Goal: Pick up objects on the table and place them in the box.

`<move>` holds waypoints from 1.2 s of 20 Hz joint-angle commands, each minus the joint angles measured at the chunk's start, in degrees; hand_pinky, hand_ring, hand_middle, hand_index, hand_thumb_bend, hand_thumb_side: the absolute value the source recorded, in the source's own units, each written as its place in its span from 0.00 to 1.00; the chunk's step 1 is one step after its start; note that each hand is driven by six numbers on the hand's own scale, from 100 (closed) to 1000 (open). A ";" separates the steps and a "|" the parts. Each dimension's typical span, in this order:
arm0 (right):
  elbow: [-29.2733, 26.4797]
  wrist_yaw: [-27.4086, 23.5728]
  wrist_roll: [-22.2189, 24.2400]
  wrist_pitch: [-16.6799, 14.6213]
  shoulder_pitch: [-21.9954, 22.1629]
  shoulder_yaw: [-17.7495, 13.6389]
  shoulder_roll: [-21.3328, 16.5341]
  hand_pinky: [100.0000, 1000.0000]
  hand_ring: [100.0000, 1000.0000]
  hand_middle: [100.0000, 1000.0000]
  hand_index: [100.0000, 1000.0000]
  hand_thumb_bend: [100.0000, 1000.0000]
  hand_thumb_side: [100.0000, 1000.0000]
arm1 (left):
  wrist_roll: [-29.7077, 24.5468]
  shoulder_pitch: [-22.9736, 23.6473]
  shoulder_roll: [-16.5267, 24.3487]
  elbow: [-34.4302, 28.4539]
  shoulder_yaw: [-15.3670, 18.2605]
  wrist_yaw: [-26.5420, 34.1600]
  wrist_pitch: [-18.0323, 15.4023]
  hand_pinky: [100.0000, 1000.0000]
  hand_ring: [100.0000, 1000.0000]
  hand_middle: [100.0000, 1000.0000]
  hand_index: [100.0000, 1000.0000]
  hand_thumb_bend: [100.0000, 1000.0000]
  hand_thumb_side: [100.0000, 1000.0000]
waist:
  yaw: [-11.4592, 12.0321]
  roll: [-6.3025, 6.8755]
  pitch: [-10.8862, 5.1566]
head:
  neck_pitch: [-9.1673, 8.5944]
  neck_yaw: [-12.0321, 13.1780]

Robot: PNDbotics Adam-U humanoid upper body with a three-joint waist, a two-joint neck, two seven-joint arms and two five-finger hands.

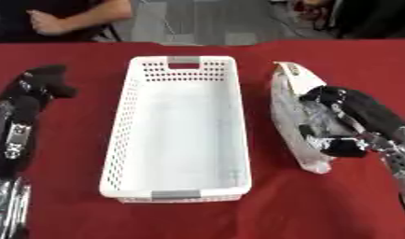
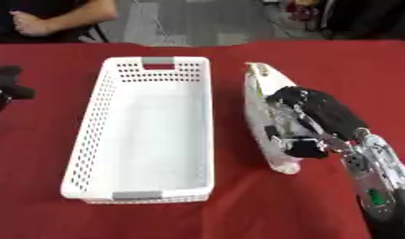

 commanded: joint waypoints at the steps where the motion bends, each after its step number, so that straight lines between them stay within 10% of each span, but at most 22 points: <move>1: -0.50 -0.41 -2.20 0.11 -0.21 0.20 -1.23 0.00 0.34 0.39 0.55 0.00 0.20 | -0.18 -0.53 0.79 -0.77 0.12 -0.16 -0.10 0.65 0.56 0.78 0.72 1.00 0.86 | 0.14 0.07 -0.63 | -0.83 -0.50; 8: -0.51 -1.53 -8.12 0.28 -0.11 -0.07 -1.08 0.00 0.01 0.12 0.27 0.00 0.15 | -0.10 -0.49 0.75 -0.74 0.15 -0.16 -0.12 0.65 0.56 0.78 0.72 1.00 0.87 | 0.09 0.07 -0.65 | -0.85 -0.49; 13: 0.10 -2.98 -11.74 1.43 -0.06 -0.18 -0.91 0.00 0.00 0.00 0.13 0.00 0.10 | -0.09 -0.48 0.73 -0.70 0.14 -0.19 -0.13 0.65 0.56 0.78 0.72 1.00 0.88 | 0.09 0.07 -0.60 | -0.83 -0.48; 21: 0.20 -4.45 -13.75 2.20 -0.20 -0.24 -0.91 0.00 0.00 0.00 0.12 0.00 0.06 | -0.03 -0.45 0.73 -0.73 0.19 -0.38 -0.14 0.65 0.56 0.78 0.72 1.00 0.88 | 0.03 0.08 -0.63 | -0.89 -0.50; 24: -0.79 -3.37 -14.62 2.10 -0.15 -0.53 -0.96 0.00 0.15 0.22 0.37 0.00 0.19 | -0.04 -0.44 0.72 -0.71 0.20 -0.39 -0.13 0.65 0.56 0.78 0.72 1.00 0.89 | -0.01 0.10 -0.63 | -0.91 -0.43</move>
